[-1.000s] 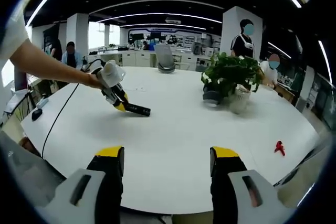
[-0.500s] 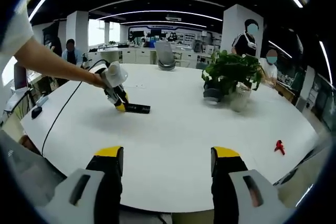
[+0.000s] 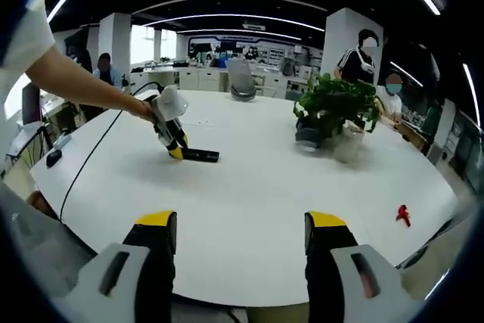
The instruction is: Press the specified remote control buttons in sequence, fully releasing each button before pressing the next.
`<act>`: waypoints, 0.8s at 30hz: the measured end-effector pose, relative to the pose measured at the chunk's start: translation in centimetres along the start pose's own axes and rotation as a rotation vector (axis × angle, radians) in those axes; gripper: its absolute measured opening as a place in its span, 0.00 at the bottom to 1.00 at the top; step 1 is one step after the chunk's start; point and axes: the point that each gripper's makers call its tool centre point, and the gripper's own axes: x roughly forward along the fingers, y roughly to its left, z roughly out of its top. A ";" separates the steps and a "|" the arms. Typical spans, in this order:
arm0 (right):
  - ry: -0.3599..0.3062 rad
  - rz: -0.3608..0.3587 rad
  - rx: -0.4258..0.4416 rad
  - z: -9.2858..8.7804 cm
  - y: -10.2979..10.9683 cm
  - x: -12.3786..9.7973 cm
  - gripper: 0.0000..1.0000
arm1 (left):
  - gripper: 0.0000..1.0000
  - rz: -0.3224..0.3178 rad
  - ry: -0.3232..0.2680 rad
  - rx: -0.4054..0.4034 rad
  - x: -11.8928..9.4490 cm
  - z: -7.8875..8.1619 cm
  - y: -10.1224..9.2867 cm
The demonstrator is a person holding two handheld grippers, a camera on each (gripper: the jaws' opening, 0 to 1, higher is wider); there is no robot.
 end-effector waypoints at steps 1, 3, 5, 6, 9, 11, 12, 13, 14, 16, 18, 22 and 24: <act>-0.003 0.002 0.002 0.1 0.0 0.0 0.72 | 0.24 0.000 0.002 0.003 0.0 0.0 0.0; -0.010 0.003 0.005 0.2 0.0 -0.1 0.72 | 0.24 0.002 0.005 0.014 0.0 0.1 0.0; -0.008 0.002 0.006 0.1 0.0 0.0 0.72 | 0.25 0.004 0.009 0.022 0.0 0.1 0.0; -0.015 0.004 0.010 0.3 0.0 -0.1 0.73 | 0.26 0.014 0.011 0.024 0.0 0.1 0.1; -0.024 0.005 0.013 0.4 0.0 -0.1 0.74 | 0.32 0.045 0.017 0.021 -0.1 0.0 0.6; -0.022 0.007 0.014 0.4 0.1 -0.1 0.75 | 0.30 0.040 0.014 0.017 -0.1 0.0 0.5; -0.029 0.010 0.013 0.5 0.2 -0.1 0.76 | 0.30 0.048 0.012 0.009 -0.1 0.0 0.5; -0.040 0.013 0.014 0.7 0.2 -0.2 0.77 | 0.31 0.056 0.012 0.004 -0.1 0.0 0.5; -0.043 0.012 0.014 0.8 0.2 -0.2 0.78 | 0.33 0.073 0.010 0.007 -0.2 0.1 0.7; -0.055 0.007 0.016 1.0 0.2 -0.2 0.83 | 0.37 0.116 0.004 0.016 -0.4 0.1 1.1; -0.076 -0.012 0.009 1.3 -0.2 -0.3 0.89 | 0.39 0.135 -0.001 -0.026 -0.5 0.0 1.1; -0.104 -0.030 0.007 1.7 -0.4 -0.5 0.95 | 0.44 0.169 -0.011 -0.090 -0.5 -0.3 1.7; -0.115 -0.035 0.011 1.9 -0.6 -0.5 0.97 | 0.49 0.197 -0.013 -0.104 -0.6 -0.5 2.3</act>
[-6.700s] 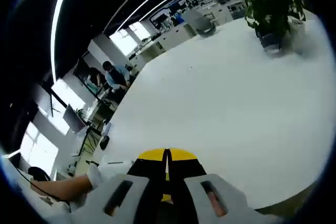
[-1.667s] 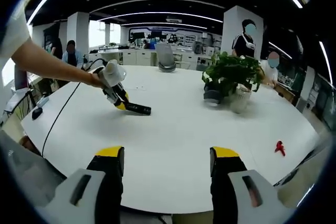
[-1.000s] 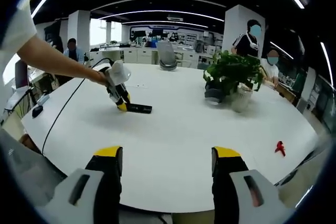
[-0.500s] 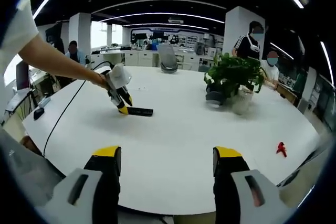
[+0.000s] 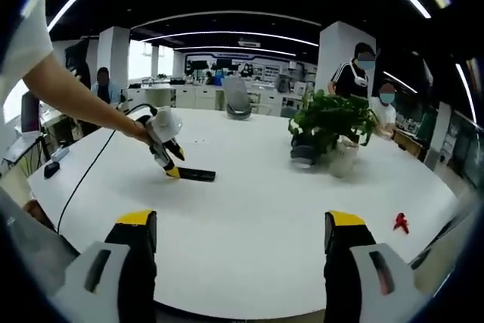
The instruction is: Press the specified remote control buttons in sequence, fully releasing each button before pressing the next.
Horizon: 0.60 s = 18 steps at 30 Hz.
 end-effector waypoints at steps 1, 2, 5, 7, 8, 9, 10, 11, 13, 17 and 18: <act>-0.005 -0.004 -0.001 0.1 -0.1 0.0 0.98 | 0.52 0.020 0.001 -0.017 0.0 -0.1 0.2; -0.006 -0.008 -0.006 0.1 -0.1 0.0 0.99 | 0.54 0.022 0.002 -0.025 0.0 -0.1 0.3; -0.016 -0.015 -0.016 0.3 -0.2 -0.1 1.00 | 0.60 0.054 0.008 -0.087 -0.1 -0.5 0.8; -0.016 -0.015 -0.015 0.3 -0.2 -0.1 0.99 | 0.64 0.072 0.013 -0.107 -0.3 -0.6 0.9; -0.016 -0.018 -0.012 0.3 -0.3 -0.1 1.00 | 0.67 0.087 0.015 -0.121 -0.3 -0.6 1.1; -0.022 -0.023 -0.009 0.4 -0.4 -0.2 1.00 | 0.69 0.096 0.018 -0.134 -0.4 -0.7 1.1; -0.025 -0.025 -0.007 0.4 -0.4 -0.2 1.00 | 0.72 0.109 0.024 -0.157 -0.5 -0.9 1.2; -0.027 -0.029 -0.005 0.5 -0.5 -0.3 1.00 | 0.75 0.116 0.033 -0.183 -0.6 -1.1 1.2; -0.032 -0.034 -0.001 0.5 -0.6 -0.3 1.00 | 0.80 0.123 0.036 -0.201 -1.0 -1.4 1.1; -0.036 -0.035 -0.005 0.6 -0.6 -0.4 1.00 | 0.92 0.118 0.042 -0.233 -1.5 -2.1 0.4; -0.035 -0.033 -0.007 0.6 -0.6 -0.4 1.00 | 0.92 0.135 0.033 -0.232 -2.0 -2.2 0.4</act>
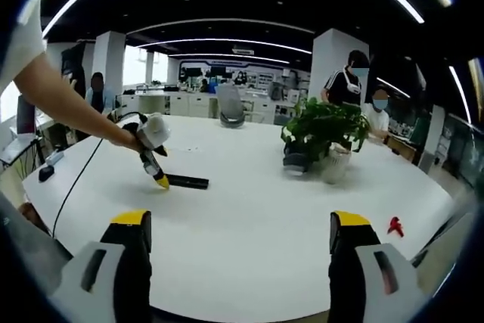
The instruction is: Press the specified remote control buttons in sequence, fully releasing each button before pressing the next.
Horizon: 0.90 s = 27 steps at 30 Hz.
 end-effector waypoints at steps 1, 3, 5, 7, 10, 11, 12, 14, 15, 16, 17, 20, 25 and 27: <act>-0.003 0.001 0.000 0.0 0.0 0.0 1.00 | 0.92 0.010 -0.019 -0.018 -0.5 0.1 0.2; -0.013 0.000 0.001 0.2 0.0 -0.1 1.00 | 0.99 0.018 -0.061 -0.076 -1.2 0.5 0.4; -0.017 0.000 0.004 0.3 0.0 -0.1 1.00 | 1.00 0.023 -0.096 -0.101 -2.1 1.1 0.4; -0.019 0.002 0.007 0.3 0.0 -0.1 1.00 | 1.00 0.067 -0.159 -0.128 -3.5 2.1 1.1; -0.022 0.010 0.014 0.4 0.1 -0.1 1.00 | 1.00 0.063 -0.214 -0.165 -5.7 2.8 0.7; -0.020 0.013 0.013 0.4 0.2 -0.1 1.00 | 1.00 0.065 -0.230 -0.181 -6.2 3.0 0.6; -0.025 0.014 0.009 0.5 0.2 -0.1 1.00 | 1.00 0.066 -0.247 -0.194 -6.8 3.2 0.5; -0.035 0.018 0.009 0.7 0.3 -0.2 1.00 | 1.00 0.075 -0.282 -0.212 -8.0 3.5 0.3; -0.036 0.020 0.011 0.7 0.4 -0.2 1.00 | 1.00 0.087 -0.302 -0.215 -8.7 3.6 0.4; -0.038 0.021 0.014 0.7 0.3 -0.2 1.00 | 1.00 0.096 -0.313 -0.224 -9.3 3.7 0.3; -0.038 0.022 0.018 0.7 0.3 -0.2 1.00 | 1.00 0.109 -0.327 -0.245 -10.1 3.8 0.1; -0.045 0.024 0.025 0.8 0.3 -0.3 1.00 | 1.00 0.135 -0.408 -0.304 -12.7 4.4 -0.2; -0.054 0.021 0.036 0.9 0.2 -0.4 1.00 | 1.00 0.149 -0.468 -0.360 -15.7 4.5 -0.7; -0.066 0.022 0.041 1.1 0.2 -0.5 1.00 | 1.00 0.154 -0.479 -0.364 -16.8 4.4 -1.1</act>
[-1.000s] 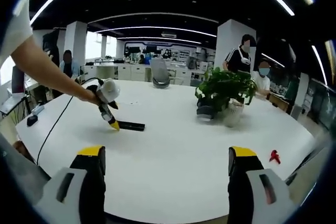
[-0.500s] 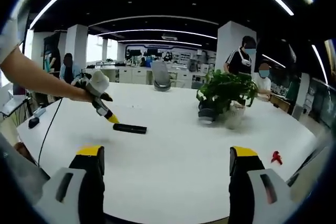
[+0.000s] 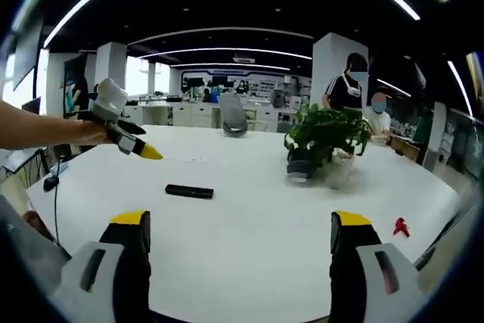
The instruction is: Press the specified remote control buttons in sequence, fully releasing each button before pressing the next.
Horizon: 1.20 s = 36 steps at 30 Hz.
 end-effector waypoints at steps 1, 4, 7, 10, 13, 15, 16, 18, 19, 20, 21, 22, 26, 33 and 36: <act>-0.003 0.000 0.001 0.1 0.0 0.0 1.00 | 1.00 0.011 -0.009 0.005 -0.5 0.1 0.0; -0.001 0.003 0.002 0.1 0.1 0.0 1.00 | 1.00 0.024 -0.017 -0.003 -1.8 0.3 -0.2; -0.005 0.006 -0.001 0.2 0.1 -0.1 1.00 | 1.00 0.035 -0.043 -0.018 -3.3 0.6 -0.3; -0.007 0.002 -0.001 0.2 0.1 -0.1 1.00 | 1.00 0.033 -0.062 -0.023 -5.2 0.5 -0.9; -0.015 0.002 0.009 0.3 0.0 -0.2 1.00 | 1.00 0.030 -0.054 -0.014 -7.0 -0.3 -1.6; -0.014 0.000 0.014 0.3 -0.1 -0.2 1.00 | 1.00 0.039 -0.072 -0.015 -8.5 -0.6 -1.9; -0.011 -0.001 0.015 0.3 -0.1 -0.2 1.00 | 1.00 0.040 -0.081 -0.017 -9.1 -0.7 -2.1; -0.012 -0.002 0.017 0.3 -0.1 -0.2 1.00 | 1.00 0.047 -0.090 -0.046 -10.1 -1.0 -2.2; -0.014 -0.002 0.016 0.3 -0.1 -0.2 1.00 | 1.00 0.040 -0.086 -0.080 -10.8 -1.4 -2.5; -0.014 -0.002 0.016 0.3 -0.1 -0.2 1.00 | 1.00 0.046 -0.090 -0.098 -11.3 -1.7 -2.5; -0.011 -0.002 0.016 0.3 -0.1 -0.2 1.00 | 1.00 0.059 -0.096 -0.105 -12.0 -2.0 -2.4; -0.010 -0.003 0.016 0.3 -0.1 -0.2 1.00 | 1.00 0.061 -0.097 -0.106 -12.2 -2.2 -2.4; -0.007 -0.008 0.024 0.2 -0.3 -0.3 1.00 | 1.00 0.110 -0.098 -0.102 -14.6 -3.0 -2.3; -0.002 0.002 0.019 0.1 0.0 -0.2 0.99 | 1.00 0.181 -0.176 -0.161 -18.4 -2.4 -2.2; -0.004 0.002 0.018 0.1 0.0 -0.3 0.98 | 1.00 0.219 -0.190 -0.180 -19.7 -3.0 -2.6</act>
